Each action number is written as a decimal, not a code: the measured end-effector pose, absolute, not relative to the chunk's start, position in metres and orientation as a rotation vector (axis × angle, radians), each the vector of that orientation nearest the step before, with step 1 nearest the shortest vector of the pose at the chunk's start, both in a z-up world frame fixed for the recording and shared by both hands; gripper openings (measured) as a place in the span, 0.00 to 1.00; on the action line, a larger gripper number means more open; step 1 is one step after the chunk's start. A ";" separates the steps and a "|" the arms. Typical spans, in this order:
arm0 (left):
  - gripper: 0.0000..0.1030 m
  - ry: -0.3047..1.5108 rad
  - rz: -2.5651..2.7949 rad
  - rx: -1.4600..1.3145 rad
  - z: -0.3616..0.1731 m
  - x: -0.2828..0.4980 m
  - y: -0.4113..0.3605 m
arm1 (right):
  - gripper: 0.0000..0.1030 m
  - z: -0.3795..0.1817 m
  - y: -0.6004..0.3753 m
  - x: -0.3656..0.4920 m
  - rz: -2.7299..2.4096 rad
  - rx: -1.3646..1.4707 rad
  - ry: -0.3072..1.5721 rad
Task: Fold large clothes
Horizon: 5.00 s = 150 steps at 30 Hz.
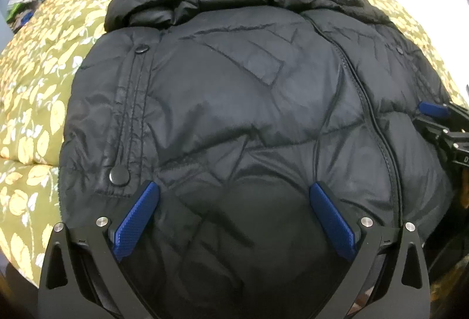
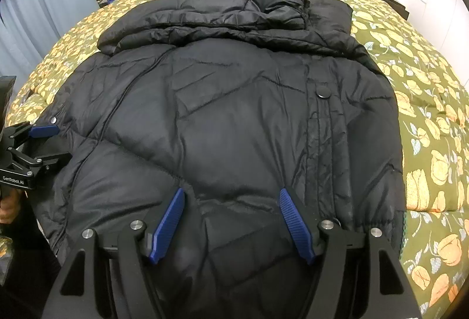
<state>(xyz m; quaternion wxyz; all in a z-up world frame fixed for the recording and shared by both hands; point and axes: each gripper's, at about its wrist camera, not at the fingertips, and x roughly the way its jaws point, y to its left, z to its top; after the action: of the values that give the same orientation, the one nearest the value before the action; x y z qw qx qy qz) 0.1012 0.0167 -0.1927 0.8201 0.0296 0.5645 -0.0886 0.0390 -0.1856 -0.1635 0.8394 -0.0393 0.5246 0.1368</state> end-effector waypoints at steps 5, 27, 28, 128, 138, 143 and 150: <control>0.99 1.254 -0.210 0.064 -0.187 0.089 0.025 | 0.67 -0.155 -0.190 0.029 0.297 -0.080 1.135; 0.99 1.194 -0.035 0.086 -0.087 0.015 0.135 | 0.67 -0.112 -0.200 -0.006 0.302 -0.096 1.141; 0.99 1.197 -0.019 0.094 -0.086 0.013 0.142 | 0.67 -0.111 -0.199 -0.006 0.306 -0.097 1.136; 0.79 1.396 -0.149 -0.247 -0.197 0.065 0.115 | 0.81 -0.151 -0.291 -0.012 0.274 0.295 1.309; 0.71 1.396 -0.153 -0.257 -0.198 0.063 0.112 | 0.81 -0.148 -0.294 -0.011 0.275 0.287 1.305; 0.48 1.395 -0.159 -0.267 -0.196 0.061 0.115 | 0.81 -0.146 -0.295 -0.012 0.277 0.279 1.307; 0.26 1.382 -0.199 -0.371 -0.189 0.055 0.132 | 0.81 -0.137 -0.298 -0.013 0.295 0.287 1.279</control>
<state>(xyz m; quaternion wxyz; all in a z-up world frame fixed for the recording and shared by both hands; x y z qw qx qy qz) 0.0547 0.1325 -0.1891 0.7503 -0.1696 0.6324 -0.0912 -0.0127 -0.2980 -0.1375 0.7827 0.1330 0.5925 0.1365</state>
